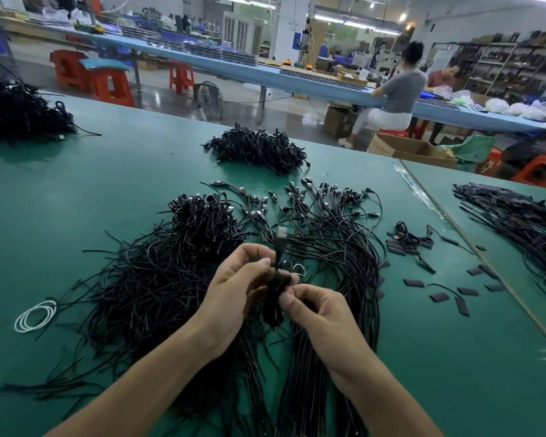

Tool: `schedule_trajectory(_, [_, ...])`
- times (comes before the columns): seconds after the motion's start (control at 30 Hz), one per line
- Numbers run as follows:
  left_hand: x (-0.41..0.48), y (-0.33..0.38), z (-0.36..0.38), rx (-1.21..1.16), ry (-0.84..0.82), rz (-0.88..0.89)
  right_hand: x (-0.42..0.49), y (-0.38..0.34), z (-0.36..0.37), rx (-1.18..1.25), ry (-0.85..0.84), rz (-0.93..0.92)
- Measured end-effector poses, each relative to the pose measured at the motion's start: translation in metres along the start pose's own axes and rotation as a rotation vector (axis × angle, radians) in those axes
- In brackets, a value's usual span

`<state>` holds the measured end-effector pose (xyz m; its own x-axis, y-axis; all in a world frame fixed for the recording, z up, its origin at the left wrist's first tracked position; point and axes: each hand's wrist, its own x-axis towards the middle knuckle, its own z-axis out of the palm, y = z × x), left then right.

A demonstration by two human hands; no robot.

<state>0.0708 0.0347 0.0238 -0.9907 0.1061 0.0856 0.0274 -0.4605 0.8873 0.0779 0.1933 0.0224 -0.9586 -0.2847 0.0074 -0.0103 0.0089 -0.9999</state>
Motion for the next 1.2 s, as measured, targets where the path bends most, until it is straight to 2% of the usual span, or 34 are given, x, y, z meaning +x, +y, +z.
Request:
schedule_trajectory(0.13, [0.0, -0.003, 0.0, 0.302, -0.103, 0.143, 0.003, 0.001, -0.001, 0.038, 0.005, 0.031])
schedule_trajectory(0.23, [-0.003, -0.011, -0.001, 0.695, 0.014, 0.277, 0.006, 0.002, -0.005, -0.023, 0.061, 0.012])
schedule_trajectory(0.3, [-0.004, -0.015, -0.002, 0.811, 0.129, 0.304, 0.006, 0.003, -0.006, -0.068, 0.085, -0.013])
schedule_trajectory(0.5, [-0.006, -0.023, -0.01, 0.856, -0.017, 0.089, 0.006, 0.001, -0.008, -0.052, 0.132, -0.058])
schedule_trajectory(0.67, [-0.008, -0.021, -0.007, 0.44, 0.036, -0.073, 0.006, -0.006, -0.001, -0.048, 0.029, -0.125])
schedule_trajectory(0.87, [0.002, -0.005, -0.01, 0.031, 0.084, -0.141, 0.001, 0.002, 0.007, -0.016, -0.018, -0.056])
schedule_trajectory(1.1, [0.001, -0.018, -0.024, 0.432, -0.094, 0.011, 0.006, 0.017, 0.006, 0.012, -0.043, 0.084])
schedule_trajectory(1.2, [0.005, -0.018, -0.027, 0.525, -0.125, 0.063, 0.012, 0.022, 0.002, 0.171, -0.059, 0.218])
